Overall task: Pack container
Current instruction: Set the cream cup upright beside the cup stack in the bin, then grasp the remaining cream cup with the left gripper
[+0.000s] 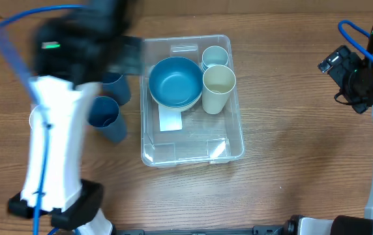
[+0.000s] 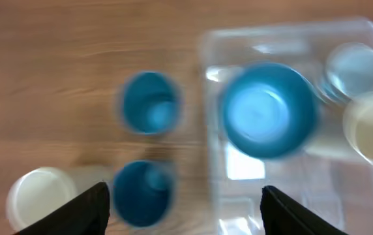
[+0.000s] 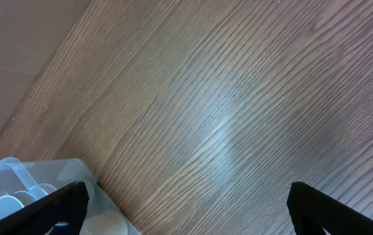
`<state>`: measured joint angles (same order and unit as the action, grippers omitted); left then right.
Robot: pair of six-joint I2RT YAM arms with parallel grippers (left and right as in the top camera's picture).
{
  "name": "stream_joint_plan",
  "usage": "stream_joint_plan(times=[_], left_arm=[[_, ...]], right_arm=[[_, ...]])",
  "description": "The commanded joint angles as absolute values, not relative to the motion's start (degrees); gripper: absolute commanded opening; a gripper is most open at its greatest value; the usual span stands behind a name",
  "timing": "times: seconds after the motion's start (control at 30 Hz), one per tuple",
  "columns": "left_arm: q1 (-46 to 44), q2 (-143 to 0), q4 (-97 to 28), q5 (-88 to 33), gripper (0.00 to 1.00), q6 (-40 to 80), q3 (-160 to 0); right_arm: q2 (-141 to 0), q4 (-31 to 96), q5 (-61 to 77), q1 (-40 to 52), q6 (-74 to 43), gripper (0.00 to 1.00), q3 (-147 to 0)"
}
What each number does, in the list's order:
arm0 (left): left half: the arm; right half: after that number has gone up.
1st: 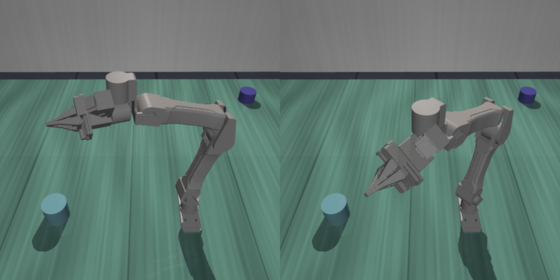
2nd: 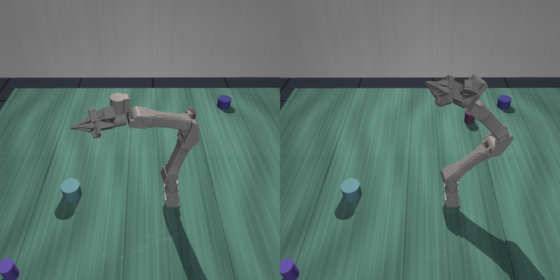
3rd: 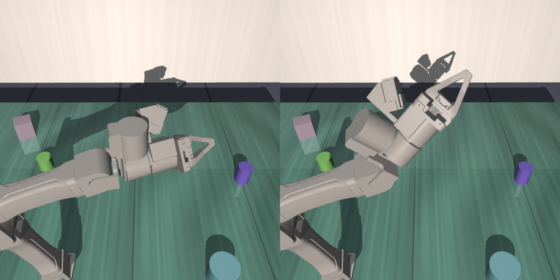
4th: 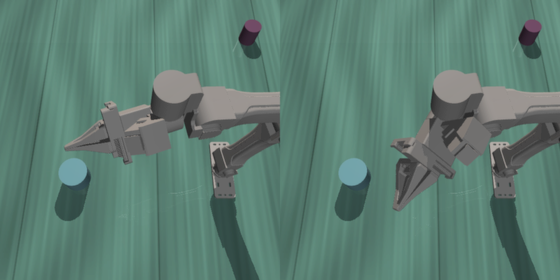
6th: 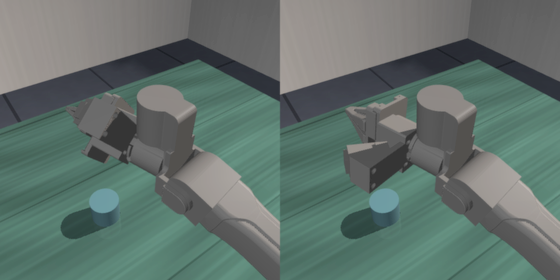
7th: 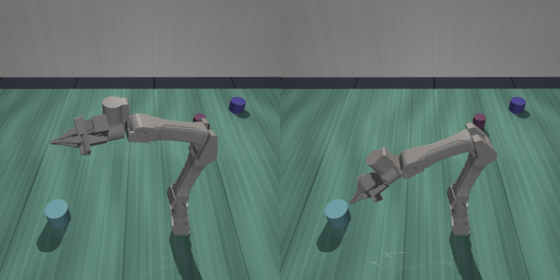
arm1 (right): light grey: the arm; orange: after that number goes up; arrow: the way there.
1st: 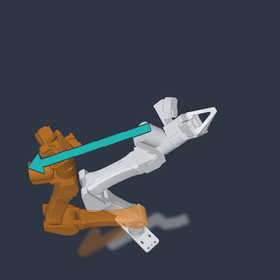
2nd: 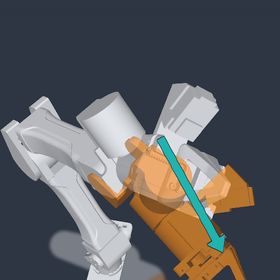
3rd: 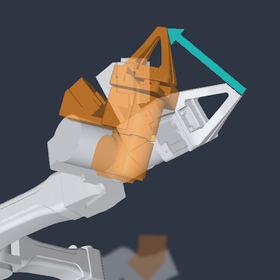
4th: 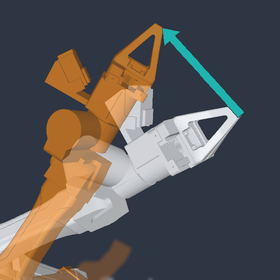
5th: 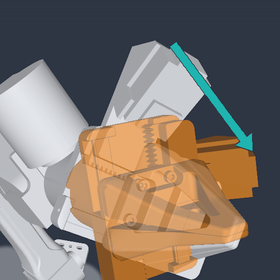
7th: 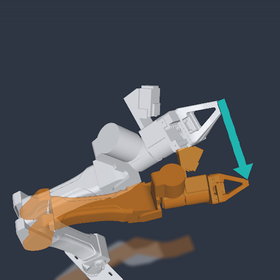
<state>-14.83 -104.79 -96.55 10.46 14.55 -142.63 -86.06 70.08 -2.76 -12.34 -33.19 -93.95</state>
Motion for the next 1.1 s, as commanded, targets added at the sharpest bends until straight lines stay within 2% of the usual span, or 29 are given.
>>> stream_joint_plan(times=[0.0, 0.1, 0.17, 0.23, 0.4, 0.5, 0.57, 0.67, 1.07], left_arm=[[-3.4, -103.9, -96.8, 2.7, 0.70, 13.1, -140.7], [11.4, -96.7, -96.8, 2.8, 0.66, 14.3, -128.1], [17.2, -93.0, -96.8, 3.2, 0.70, 16.3, -119.6], [23.9, -89.1, -95.9, 5.5, 0.68, 18.9, -108.7], [37.3, -82.2, -82.3, -0.4, 0.74, 19.9, -87.5], [39.0, -82.5, -71.0, -2.6, 0.75, 19.1, -77.0], [38.6, -83.3, -63.2, -8.1, 0.73, 16.5, -70.8], [38.5, -84.1, -58.0, -10.4, 0.71, 15.8, -66.6], [38.6, -84.1, -58.7, -11.8, 0.67, 15.8, -66.2]], right_arm=[[-85.6, 70.0, -2.9, -12.3, -33.2, 1.00, -94.2], [-85.6, 70.0, -2.9, -12.3, -33.2, 1.00, -94.2], [-85.6, 70.0, -2.9, -12.3, -33.2, 1.00, -94.2], [-85.6, 70.0, -2.9, -12.3, -33.2, 1.00, -94.2], [-85.6, 70.0, -2.9, -12.3, -33.2, 1.00, -94.2], [-85.6, 70.0, -2.9, -12.3, -33.2, 1.00, -94.2], [-85.6, 70.0, -2.9, -12.3, -33.2, 1.00, -94.2], [-85.6, 70.0, -2.9, -12.3, -33.2, 1.00, -94.2], [-85.6, 70.0, -2.9, -12.3, -33.2, 1.00, -94.2]])
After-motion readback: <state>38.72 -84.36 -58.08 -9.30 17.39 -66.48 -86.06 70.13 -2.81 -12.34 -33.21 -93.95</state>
